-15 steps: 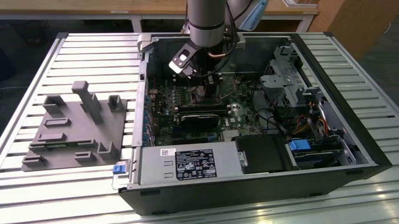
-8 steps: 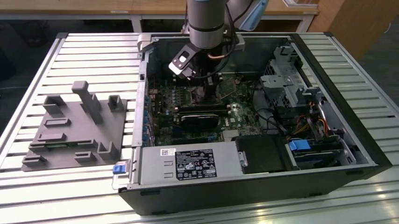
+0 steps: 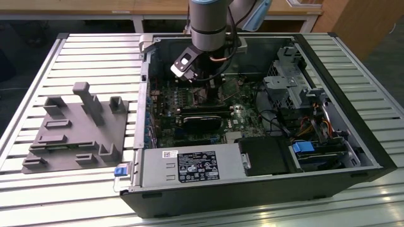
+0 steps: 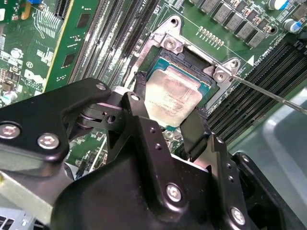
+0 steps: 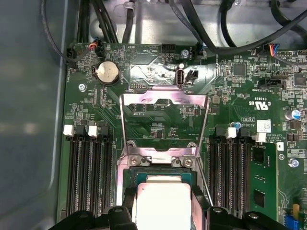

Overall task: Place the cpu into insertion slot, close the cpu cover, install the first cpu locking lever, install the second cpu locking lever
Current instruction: 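Place the cpu into insertion slot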

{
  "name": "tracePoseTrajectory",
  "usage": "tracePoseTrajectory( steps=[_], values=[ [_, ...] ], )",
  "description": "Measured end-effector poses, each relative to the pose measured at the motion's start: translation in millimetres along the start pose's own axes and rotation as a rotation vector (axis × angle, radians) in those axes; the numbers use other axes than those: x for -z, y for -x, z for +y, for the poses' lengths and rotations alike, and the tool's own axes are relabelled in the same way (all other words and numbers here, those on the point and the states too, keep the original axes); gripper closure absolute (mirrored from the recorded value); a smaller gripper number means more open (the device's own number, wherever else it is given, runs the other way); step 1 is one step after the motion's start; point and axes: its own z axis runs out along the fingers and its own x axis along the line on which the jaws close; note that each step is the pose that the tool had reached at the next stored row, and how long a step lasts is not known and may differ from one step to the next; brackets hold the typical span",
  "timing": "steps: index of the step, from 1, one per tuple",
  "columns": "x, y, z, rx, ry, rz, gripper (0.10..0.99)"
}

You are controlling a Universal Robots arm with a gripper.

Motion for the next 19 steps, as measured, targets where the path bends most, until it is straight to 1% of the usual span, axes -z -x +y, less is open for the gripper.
tracePoseTrajectory(
  steps=[11, 19],
  values=[
    [-8.3, -3.6, -0.8, -0.001, 0.0, -0.0009, 0.549],
    [-8.9, -3.7, -0.8, -0.001, 0.0, -0.0005, 0.549]
  ],
)
